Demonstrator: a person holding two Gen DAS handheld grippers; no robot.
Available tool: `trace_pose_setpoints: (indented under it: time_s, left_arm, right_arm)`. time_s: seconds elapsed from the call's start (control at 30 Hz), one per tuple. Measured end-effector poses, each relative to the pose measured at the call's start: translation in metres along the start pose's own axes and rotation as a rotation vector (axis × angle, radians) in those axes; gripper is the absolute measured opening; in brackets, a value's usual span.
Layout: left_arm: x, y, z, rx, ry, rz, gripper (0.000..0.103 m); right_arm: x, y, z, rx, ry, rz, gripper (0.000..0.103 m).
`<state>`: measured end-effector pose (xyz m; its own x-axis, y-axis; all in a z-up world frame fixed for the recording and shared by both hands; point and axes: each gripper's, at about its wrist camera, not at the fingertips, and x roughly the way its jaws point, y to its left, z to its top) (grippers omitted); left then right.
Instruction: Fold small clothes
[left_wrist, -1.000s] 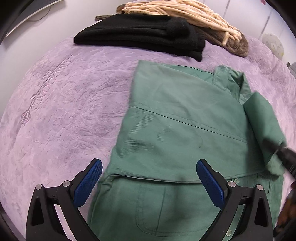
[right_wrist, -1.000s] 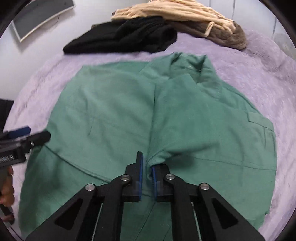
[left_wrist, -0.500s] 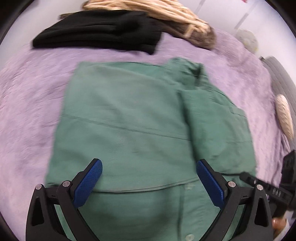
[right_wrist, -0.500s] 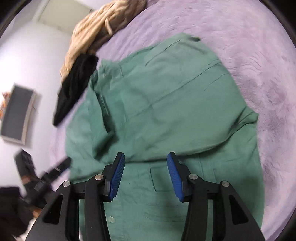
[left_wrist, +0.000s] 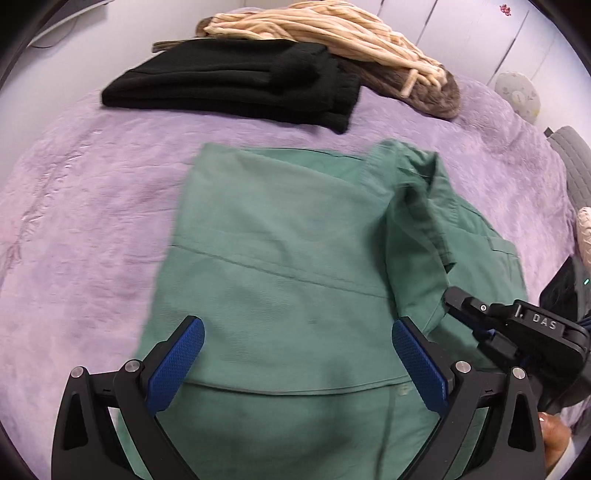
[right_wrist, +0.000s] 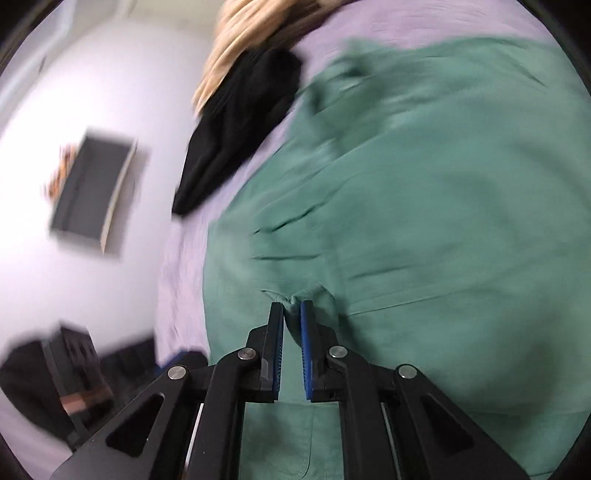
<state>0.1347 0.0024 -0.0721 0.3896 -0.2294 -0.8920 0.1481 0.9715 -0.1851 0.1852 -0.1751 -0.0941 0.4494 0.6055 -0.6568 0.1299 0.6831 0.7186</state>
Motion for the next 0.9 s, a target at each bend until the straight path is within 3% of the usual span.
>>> trace_pose_setpoints:
  time_s: [0.1,0.23,0.37,0.47,0.6,0.63,0.7,0.73,0.77,0.8,0.9]
  left_arm:
    - [0.004,0.024,-0.002,-0.044,0.020,0.039,0.102]
    - [0.010,0.034,-0.003,-0.100,0.051,0.003,0.102]
    - [0.025,0.006,0.002,-0.041,0.085,-0.080,0.102]
    - [0.043,-0.020,0.004,-0.007,0.147,-0.162,0.102]
    - [0.063,-0.046,0.006,0.000,0.194,-0.202,0.102]
    - [0.066,-0.051,0.007,-0.004,0.200,-0.205,0.098]
    - [0.070,-0.058,0.010,-0.004,0.219,-0.208,0.064]
    - [0.073,-0.062,0.011,0.004,0.237,-0.210,0.031]
    - [0.076,-0.064,0.012,0.004,0.253,-0.232,0.017]
    - [0.075,-0.064,0.013,-0.003,0.251,-0.249,0.013]
    - [0.059,-0.063,0.018,0.021,0.202,-0.277,0.012]
  right_arm:
    - [0.012,0.023,-0.013,-0.086,0.071,-0.043,0.015]
    - [-0.023,0.001,-0.031,-0.012,0.046,-0.053,0.024]
    - [-0.094,-0.061,-0.047,0.162,-0.064,-0.142,0.045]
    - [-0.138,-0.107,-0.059,0.319,-0.145,-0.176,0.045]
    - [-0.168,-0.150,-0.068,0.474,-0.214,-0.184,0.045]
    - [-0.169,-0.157,-0.067,0.499,-0.226,-0.177,0.045]
    - [-0.172,-0.171,-0.066,0.552,-0.260,-0.149,0.045]
    - [-0.177,-0.176,-0.065,0.569,-0.276,-0.135,0.045]
    - [-0.181,-0.180,-0.064,0.581,-0.296,-0.118,0.027]
    - [-0.183,-0.182,-0.060,0.587,-0.319,-0.107,0.006]
    - [-0.201,-0.172,-0.054,0.528,-0.358,-0.091,0.005]
